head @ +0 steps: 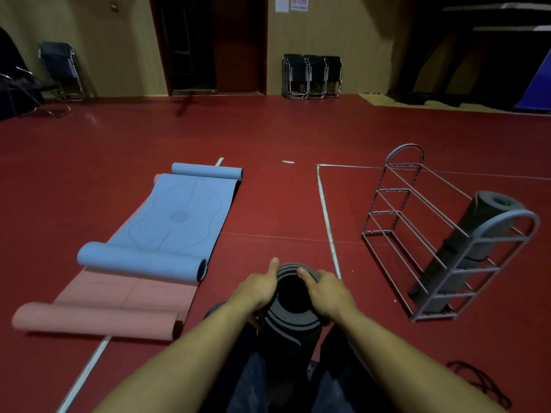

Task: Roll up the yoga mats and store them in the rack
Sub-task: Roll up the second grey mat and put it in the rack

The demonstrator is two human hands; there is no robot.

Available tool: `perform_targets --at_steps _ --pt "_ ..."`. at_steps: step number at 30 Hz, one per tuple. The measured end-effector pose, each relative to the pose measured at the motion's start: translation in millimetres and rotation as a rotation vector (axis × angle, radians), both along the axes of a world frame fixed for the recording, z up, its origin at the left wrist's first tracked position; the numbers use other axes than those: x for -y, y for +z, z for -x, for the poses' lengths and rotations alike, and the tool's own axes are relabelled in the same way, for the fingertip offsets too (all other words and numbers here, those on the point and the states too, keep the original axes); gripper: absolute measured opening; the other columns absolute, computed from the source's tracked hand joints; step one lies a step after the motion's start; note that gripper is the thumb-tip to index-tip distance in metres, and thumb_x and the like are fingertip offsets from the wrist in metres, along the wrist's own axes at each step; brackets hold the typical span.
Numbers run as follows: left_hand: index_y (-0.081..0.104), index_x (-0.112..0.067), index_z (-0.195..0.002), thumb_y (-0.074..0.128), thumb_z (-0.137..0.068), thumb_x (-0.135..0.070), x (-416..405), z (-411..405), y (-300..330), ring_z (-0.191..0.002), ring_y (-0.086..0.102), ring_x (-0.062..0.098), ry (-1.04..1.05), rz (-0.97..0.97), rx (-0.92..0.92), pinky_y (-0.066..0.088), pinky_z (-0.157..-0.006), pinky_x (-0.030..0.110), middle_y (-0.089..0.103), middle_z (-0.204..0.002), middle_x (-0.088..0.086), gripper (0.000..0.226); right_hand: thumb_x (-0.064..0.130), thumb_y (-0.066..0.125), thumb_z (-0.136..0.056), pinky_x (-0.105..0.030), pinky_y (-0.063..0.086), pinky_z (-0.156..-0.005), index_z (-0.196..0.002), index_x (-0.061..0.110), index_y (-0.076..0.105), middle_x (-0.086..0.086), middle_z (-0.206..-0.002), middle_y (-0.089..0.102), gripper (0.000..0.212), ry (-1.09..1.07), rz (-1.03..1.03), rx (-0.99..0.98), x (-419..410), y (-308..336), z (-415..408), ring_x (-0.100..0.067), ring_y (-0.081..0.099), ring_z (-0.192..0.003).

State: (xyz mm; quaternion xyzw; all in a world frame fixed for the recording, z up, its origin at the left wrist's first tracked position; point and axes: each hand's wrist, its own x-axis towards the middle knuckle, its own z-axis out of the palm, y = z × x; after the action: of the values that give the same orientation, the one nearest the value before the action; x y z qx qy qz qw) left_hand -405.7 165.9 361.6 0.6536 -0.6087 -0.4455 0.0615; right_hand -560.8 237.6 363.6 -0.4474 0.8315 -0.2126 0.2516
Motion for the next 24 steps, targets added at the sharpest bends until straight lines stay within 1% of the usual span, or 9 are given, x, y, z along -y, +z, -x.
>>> perform_targets --at_steps 3,5,8,10,12,14,17,21,24 --pt "0.065 -0.006 -0.127 0.021 -0.087 -0.088 0 0 -2 -0.105 0.069 0.036 0.065 0.085 -0.084 0.060 -0.091 0.048 0.069 -0.126 0.017 0.101 0.071 0.040 -0.098 -0.038 0.051 -0.085 -0.118 0.009 0.065 -0.018 -0.122 0.068 0.069 -0.105 -0.007 0.001 0 7 3 -0.039 0.064 -0.111" --pt "0.072 -0.012 -0.101 0.027 -0.086 -0.085 0 1 -5 -0.095 0.070 0.031 0.125 0.135 -0.223 0.058 -0.092 0.048 0.074 -0.107 0.012 0.087 0.066 0.042 -0.099 -0.039 0.052 -0.092 -0.123 0.005 0.064 -0.020 -0.126 0.067 0.069 -0.177 -0.037 0.003 1 12 7 -0.041 0.064 -0.115" --pt "0.054 -0.014 -0.069 0.043 -0.101 -0.061 -8 3 -13 -0.067 0.055 0.023 0.145 0.233 -0.331 0.050 -0.071 0.033 0.060 -0.070 0.004 0.058 0.057 0.038 -0.103 -0.046 0.050 -0.102 -0.141 0.002 0.048 -0.023 -0.136 0.061 0.068 -0.185 -0.099 -0.040 -2 12 8 -0.042 0.061 -0.122" --pt "0.045 -0.017 -0.061 0.050 -0.103 -0.054 -20 2 -19 -0.056 0.042 0.018 0.157 0.263 -0.406 0.030 -0.058 0.033 0.046 -0.056 -0.003 0.056 0.051 0.031 -0.107 -0.047 0.043 -0.104 -0.155 0.011 0.028 -0.023 -0.145 0.053 0.063 -0.124 -0.130 -0.107 -11 11 6 -0.042 0.055 -0.130" --pt "0.044 -0.019 -0.054 0.055 -0.101 -0.056 -26 -2 -26 -0.050 0.040 0.013 0.129 0.273 -0.481 0.031 -0.054 0.033 0.043 -0.047 -0.008 0.060 0.052 0.028 -0.107 -0.049 0.041 -0.105 -0.161 0.028 0.016 -0.018 -0.155 0.040 0.060 -0.055 -0.077 -0.140 -19 10 6 -0.040 0.051 -0.133" --pt "0.067 -0.014 -0.064 0.056 -0.101 -0.057 -27 -5 -33 -0.063 0.064 0.011 0.077 0.247 -0.548 0.054 -0.069 0.035 0.068 -0.061 -0.002 0.058 0.053 0.033 -0.106 -0.049 0.042 -0.105 -0.162 0.038 0.012 -0.011 -0.160 0.028 0.060 -0.010 0.006 -0.147 -21 8 9 -0.038 0.048 -0.136" --pt "0.082 -0.020 -0.093 0.055 -0.105 -0.045 -33 -9 -34 -0.093 0.076 0.015 0.051 0.212 -0.627 0.057 -0.091 0.037 0.080 -0.090 -0.003 0.039 0.049 0.042 -0.105 -0.049 0.043 -0.109 -0.160 0.038 0.020 -0.004 -0.165 0.023 0.061 0.049 0.062 -0.169 -19 4 10 -0.032 0.040 -0.144" --pt "0.054 -0.017 -0.058 0.050 -0.107 -0.035 -36 -8 -23 -0.059 0.052 0.017 0.020 0.326 -0.454 0.039 -0.061 0.033 0.056 -0.054 -0.010 0.053 0.048 0.045 -0.104 -0.045 0.046 -0.099 -0.154 0.033 0.031 -0.006 -0.152 0.041 0.054 0.054 0.073 -0.192 -16 6 3 -0.037 0.054 -0.128" --pt "0.047 -0.017 -0.061 0.043 -0.108 -0.028 -32 -9 -8 -0.070 0.058 0.033 -0.088 0.460 -0.191 0.043 -0.065 0.040 0.063 -0.066 0.009 0.049 0.048 0.039 -0.106 -0.046 0.044 -0.100 -0.160 0.034 0.022 -0.006 -0.155 0.038 0.059 0.034 0.036 -0.210 -16 6 -2 -0.036 0.053 -0.129"
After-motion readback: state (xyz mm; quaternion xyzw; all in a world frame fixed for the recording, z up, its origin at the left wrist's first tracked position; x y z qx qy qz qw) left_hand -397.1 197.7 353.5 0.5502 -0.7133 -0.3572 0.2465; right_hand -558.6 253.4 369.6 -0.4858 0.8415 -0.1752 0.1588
